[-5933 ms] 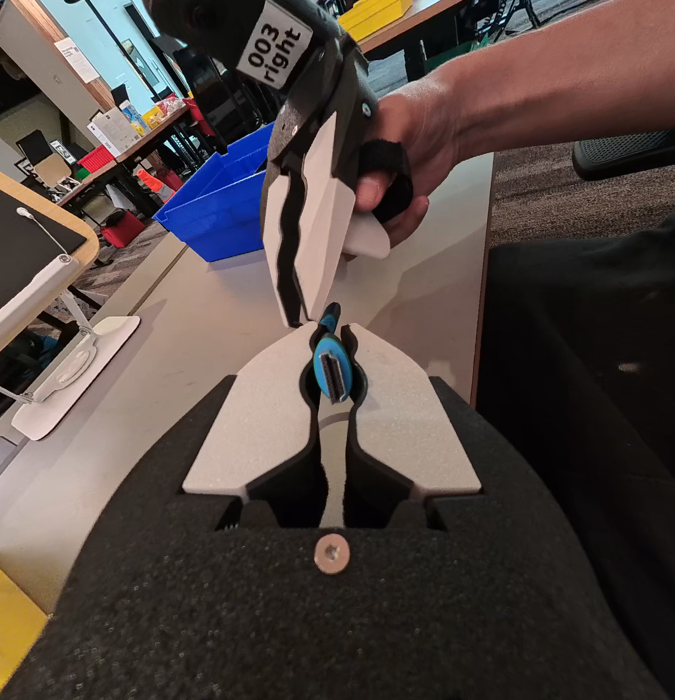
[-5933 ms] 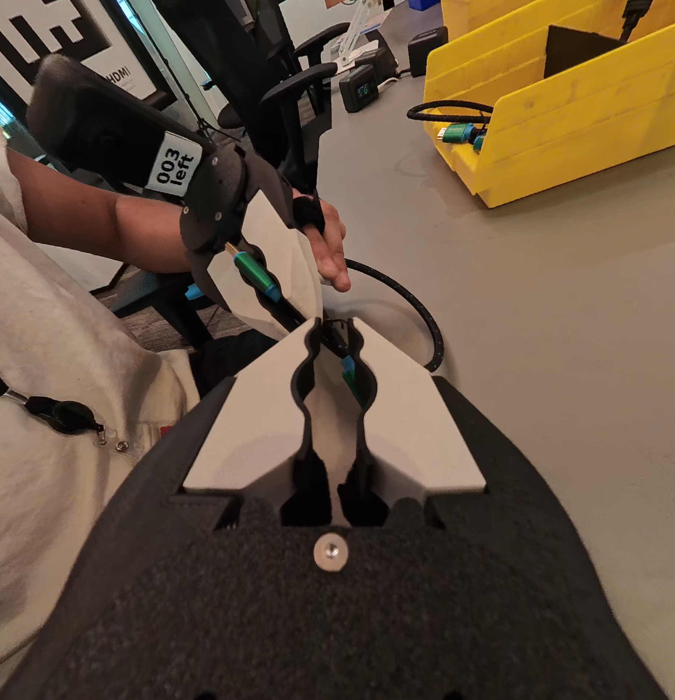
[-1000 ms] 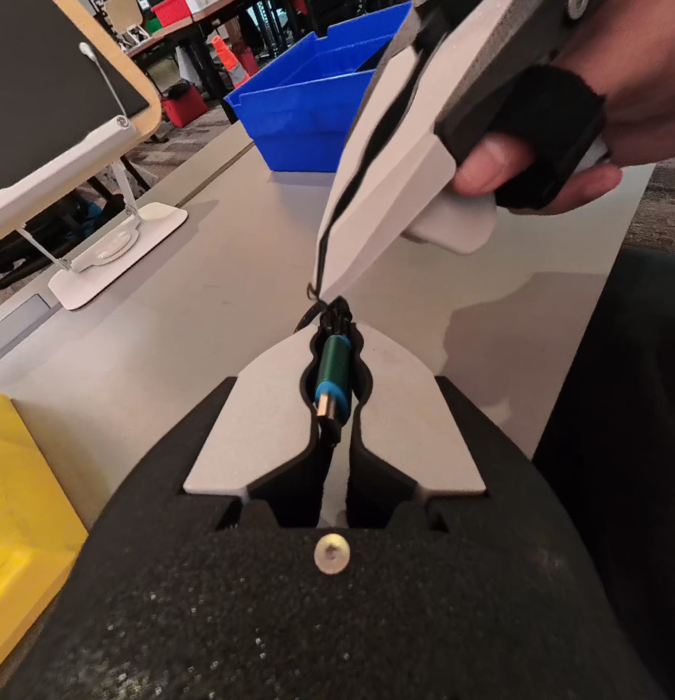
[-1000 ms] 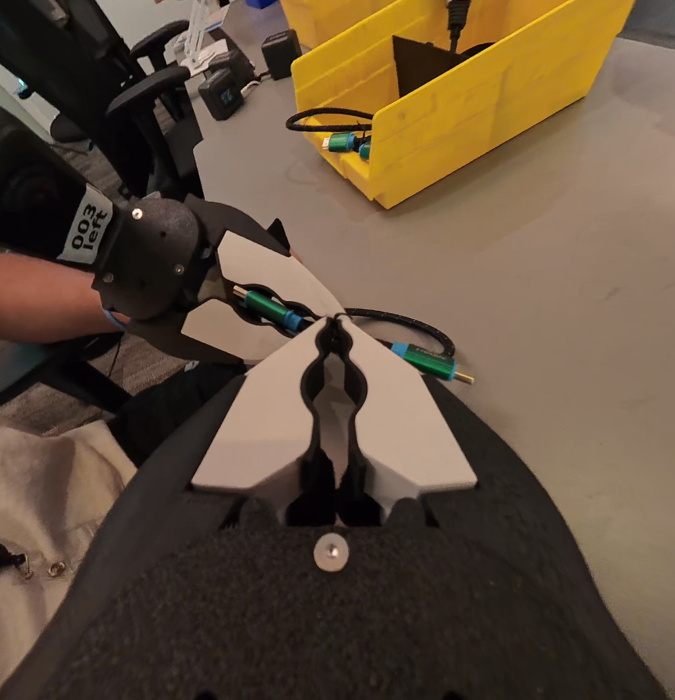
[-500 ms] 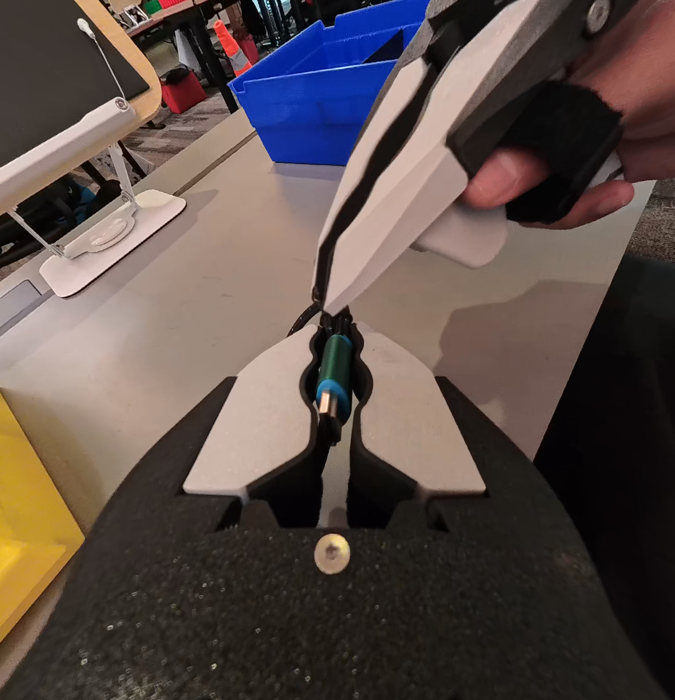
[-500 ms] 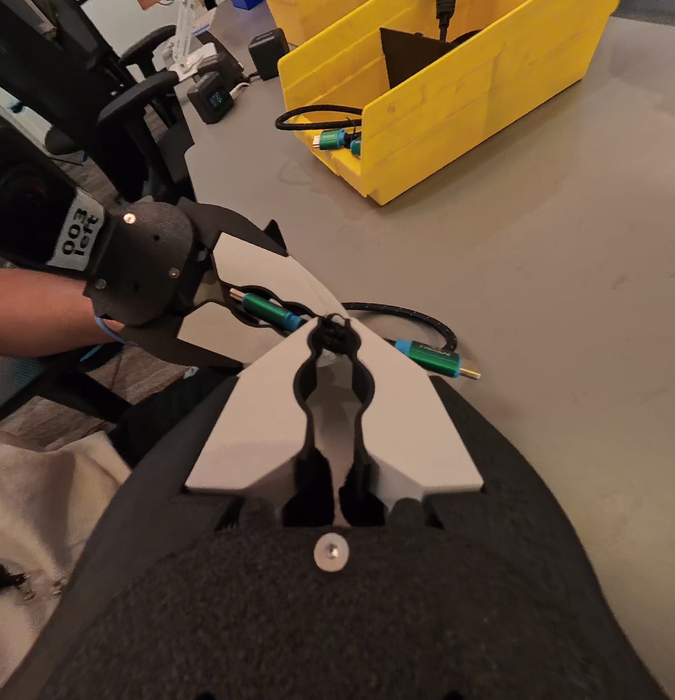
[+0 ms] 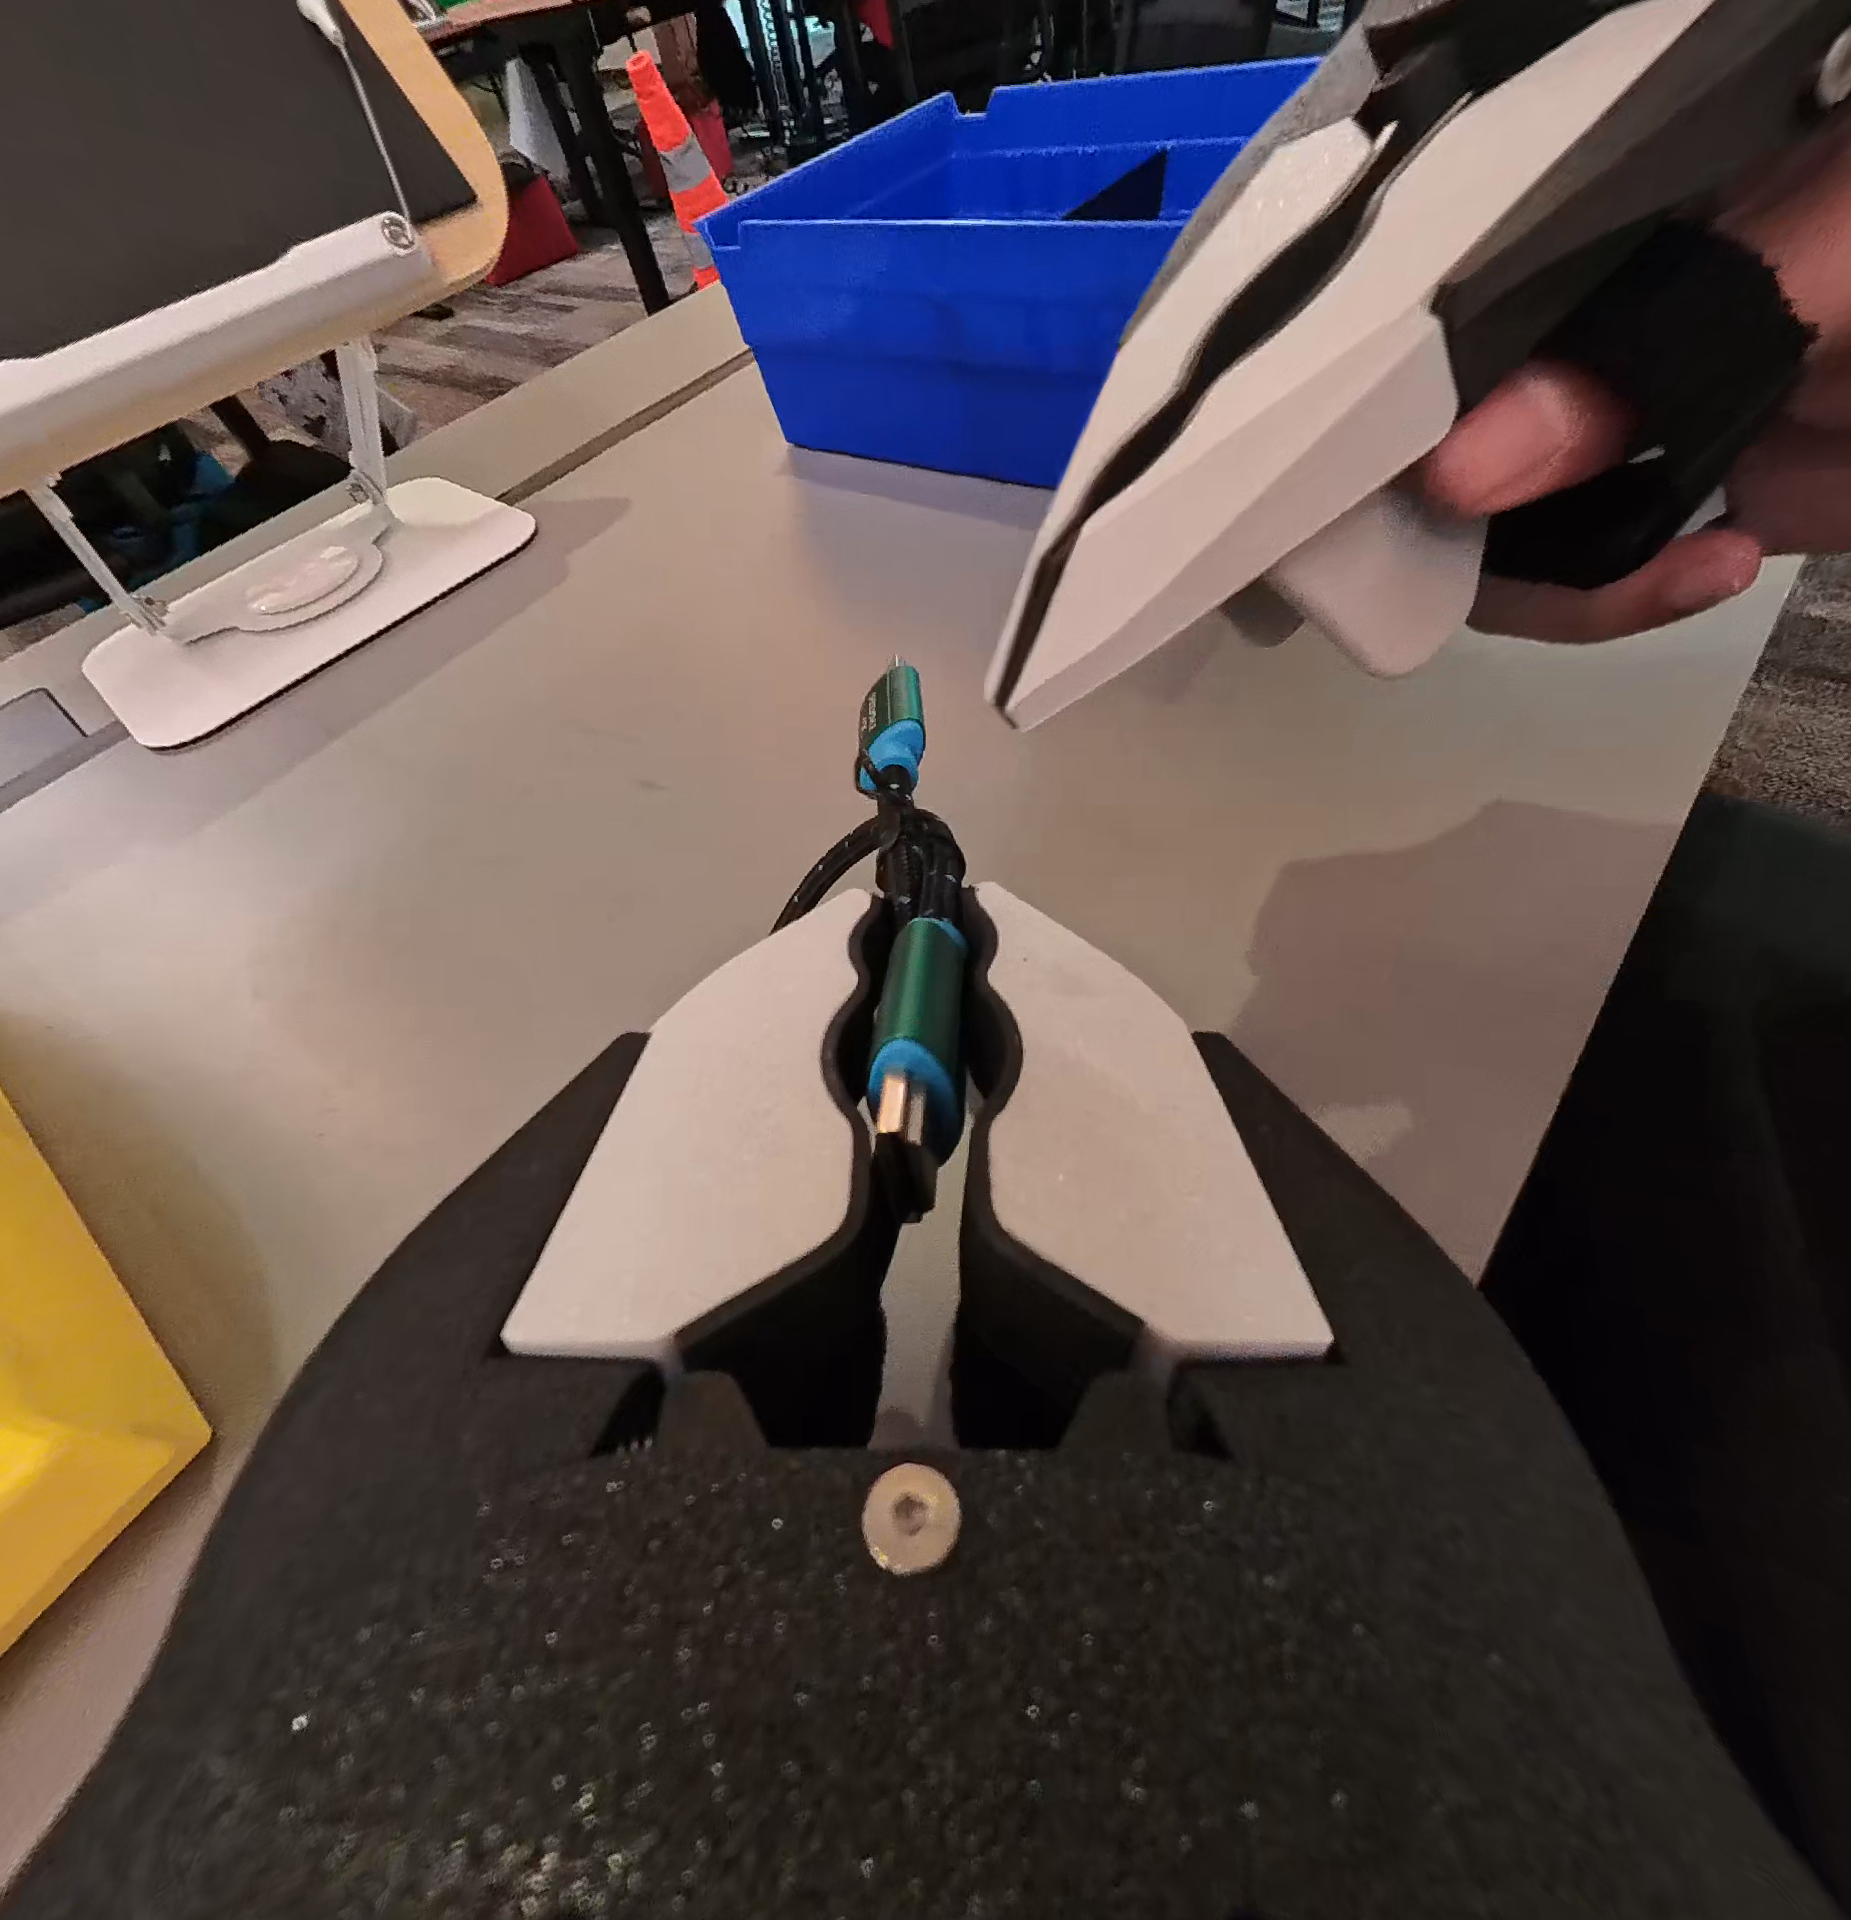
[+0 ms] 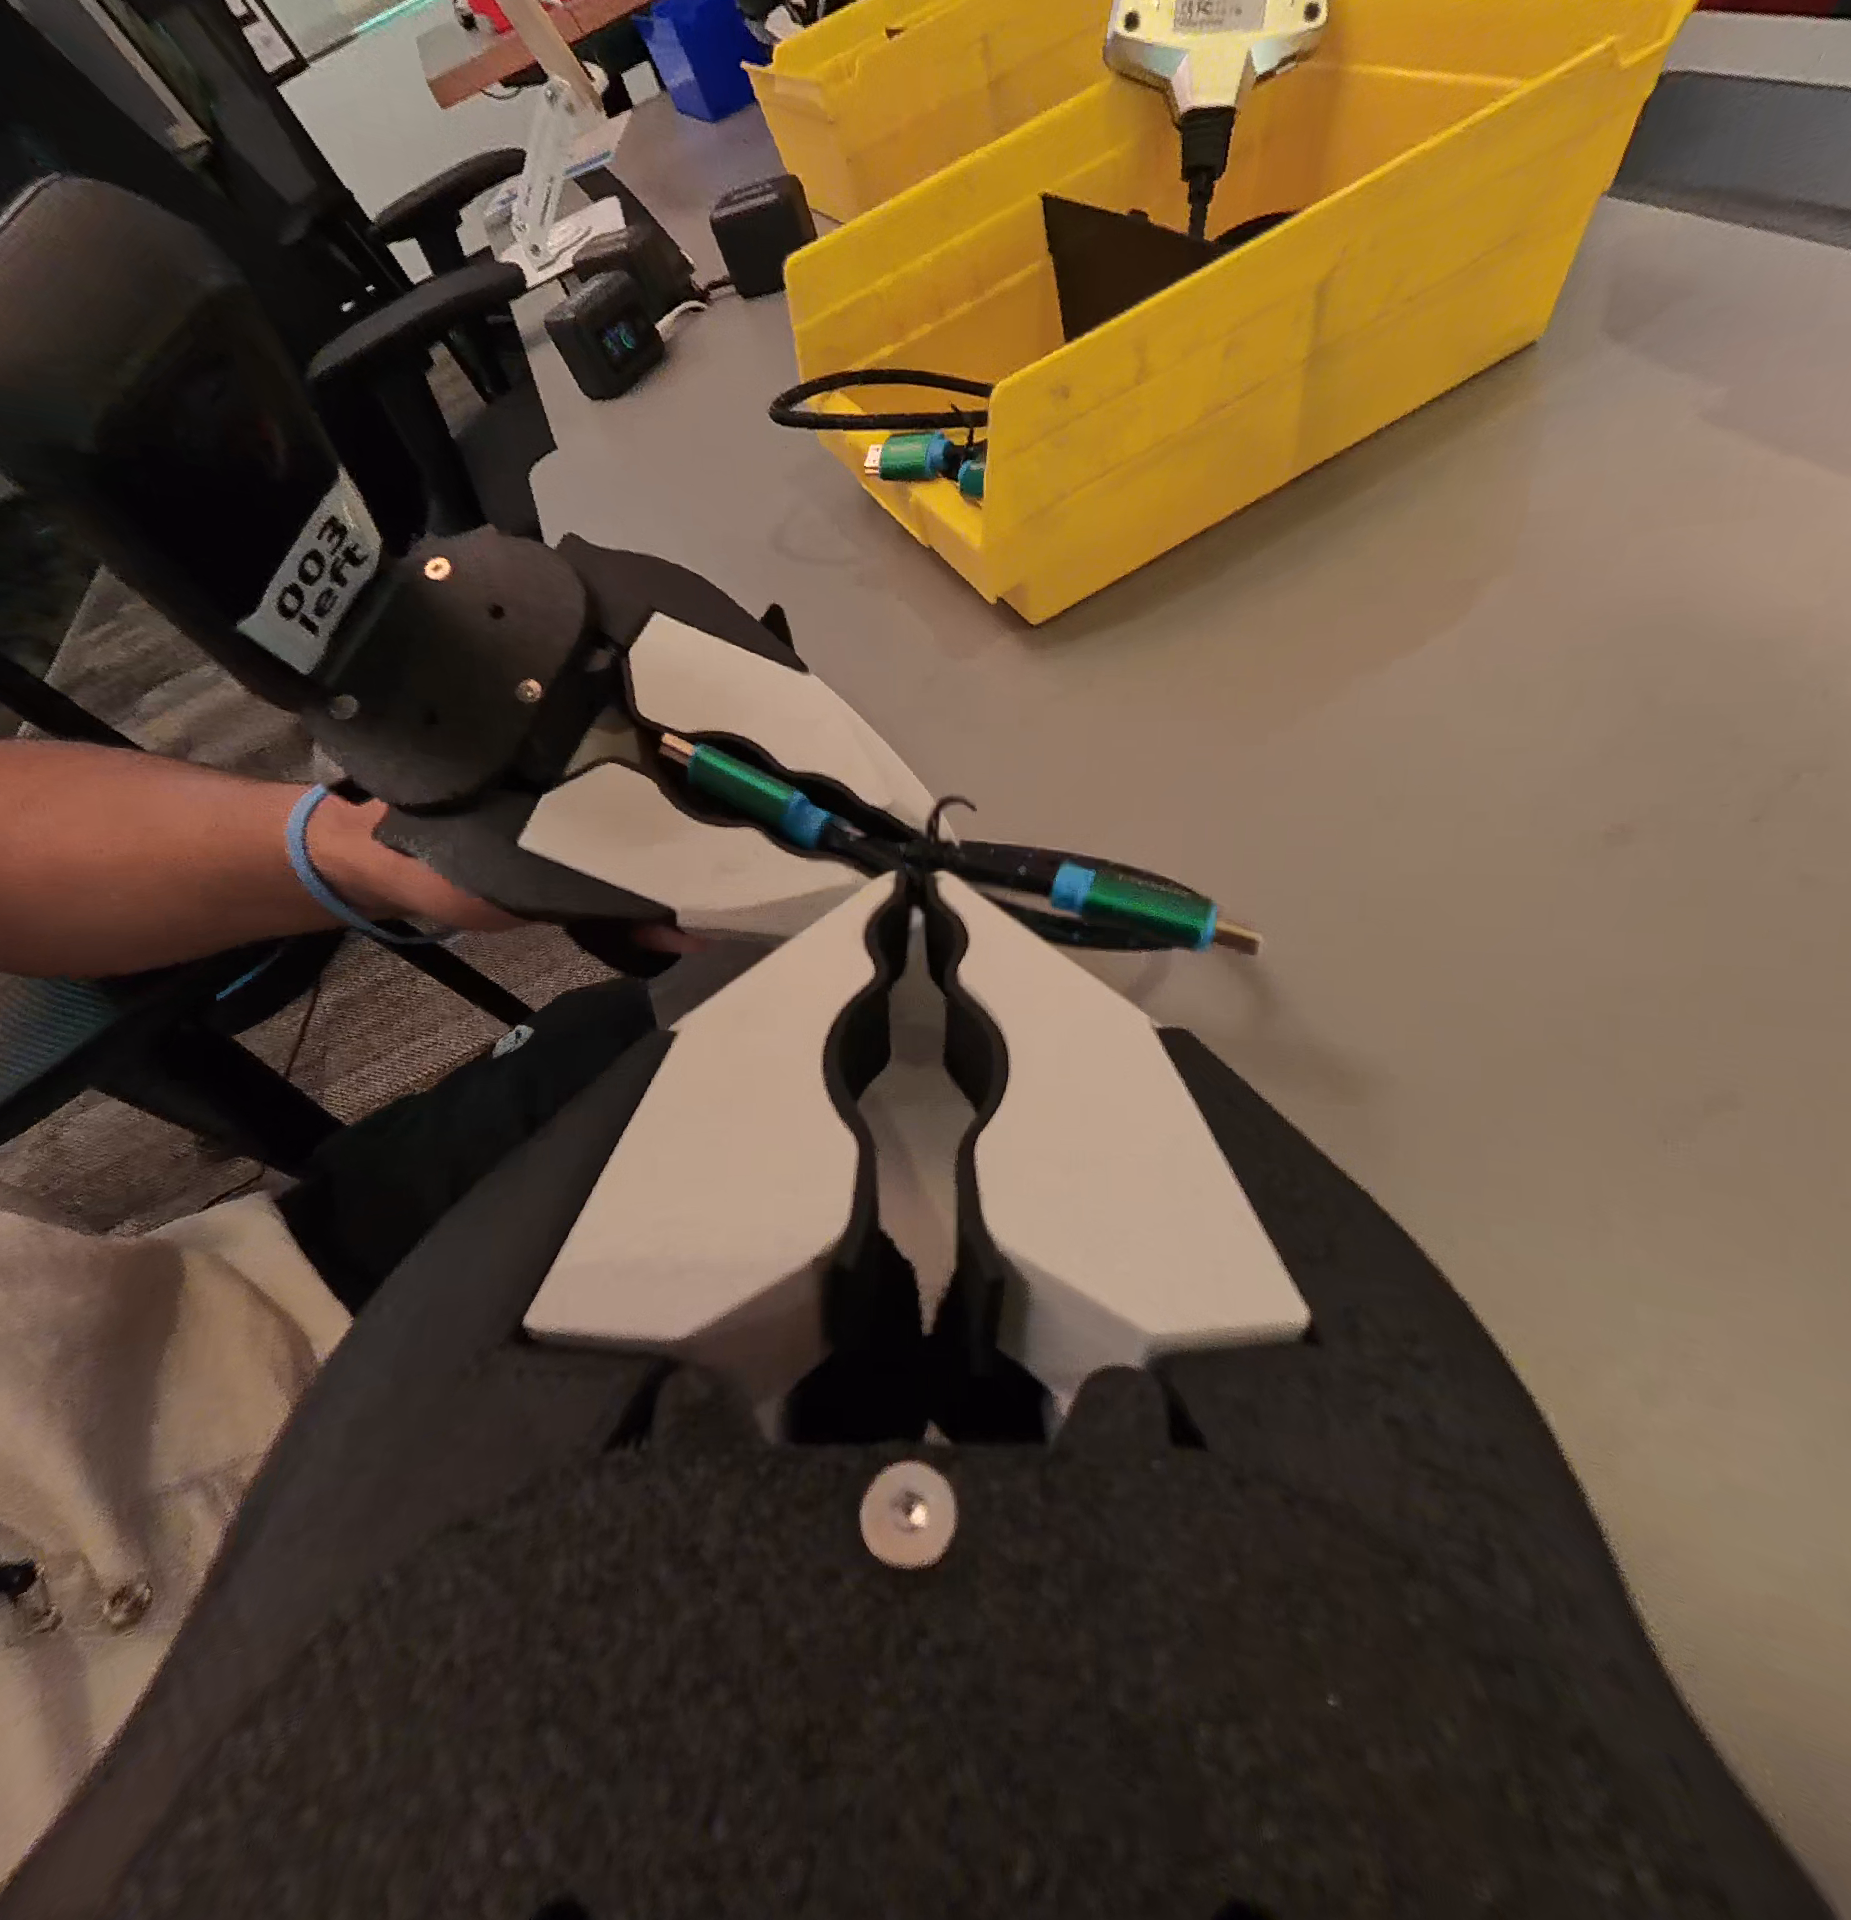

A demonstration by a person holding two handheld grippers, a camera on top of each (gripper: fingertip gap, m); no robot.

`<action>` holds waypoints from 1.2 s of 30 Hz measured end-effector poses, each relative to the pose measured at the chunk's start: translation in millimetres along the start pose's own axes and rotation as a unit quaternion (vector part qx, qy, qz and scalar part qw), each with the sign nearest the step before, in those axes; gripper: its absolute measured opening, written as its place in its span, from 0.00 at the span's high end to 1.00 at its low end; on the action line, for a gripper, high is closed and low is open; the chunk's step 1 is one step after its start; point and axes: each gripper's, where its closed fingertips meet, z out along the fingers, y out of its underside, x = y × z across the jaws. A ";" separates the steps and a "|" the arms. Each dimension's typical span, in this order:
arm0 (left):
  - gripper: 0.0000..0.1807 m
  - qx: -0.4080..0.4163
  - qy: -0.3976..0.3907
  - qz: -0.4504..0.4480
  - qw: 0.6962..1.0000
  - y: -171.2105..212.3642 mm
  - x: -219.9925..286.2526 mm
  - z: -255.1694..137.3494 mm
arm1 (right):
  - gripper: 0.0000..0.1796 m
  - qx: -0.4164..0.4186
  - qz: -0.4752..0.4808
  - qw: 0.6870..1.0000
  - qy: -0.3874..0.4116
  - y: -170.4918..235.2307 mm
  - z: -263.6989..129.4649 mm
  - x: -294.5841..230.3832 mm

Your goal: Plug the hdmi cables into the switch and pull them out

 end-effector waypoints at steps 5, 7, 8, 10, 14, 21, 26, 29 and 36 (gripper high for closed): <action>0.93 -0.007 0.000 0.016 1.000 1.0 4.8 3.0 | 0.93 0.026 0.013 0.999 0.020 -6.7 7.7 1.6; 0.93 -0.010 -0.001 0.019 1.000 1.6 6.0 3.8 | 0.91 0.028 -0.007 0.999 0.045 -7.9 7.1 5.2; 0.93 -0.011 0.000 0.019 1.000 1.9 6.8 4.2 | 0.90 0.028 -0.044 0.996 0.068 -9.3 5.9 5.9; 0.93 -0.013 0.003 0.018 1.000 2.5 8.0 5.1 | 0.90 0.018 -0.150 0.981 0.124 -10.9 3.7 5.2; 0.93 -0.018 0.002 0.027 0.999 3.2 10.2 7.0 | 0.87 -0.038 -0.233 0.958 0.164 0.6 10.9 3.4; 0.93 -0.018 0.003 0.030 0.999 2.4 12.8 7.9 | 0.92 -0.072 -0.272 0.934 0.219 7.0 10.8 15.0; 0.93 -0.015 0.002 0.023 1.000 1.1 10.6 7.2 | 0.95 -0.057 -0.266 0.938 0.215 4.2 8.2 13.7; 0.93 -0.013 0.000 0.019 1.000 0.4 9.0 6.7 | 0.96 -0.047 -0.259 0.942 0.210 2.7 6.8 11.9; 0.93 -0.018 -0.015 0.005 1.000 5.4 -3.9 4.9 | 1.00 -0.012 -0.239 0.951 0.197 -6.7 -2.9 7.2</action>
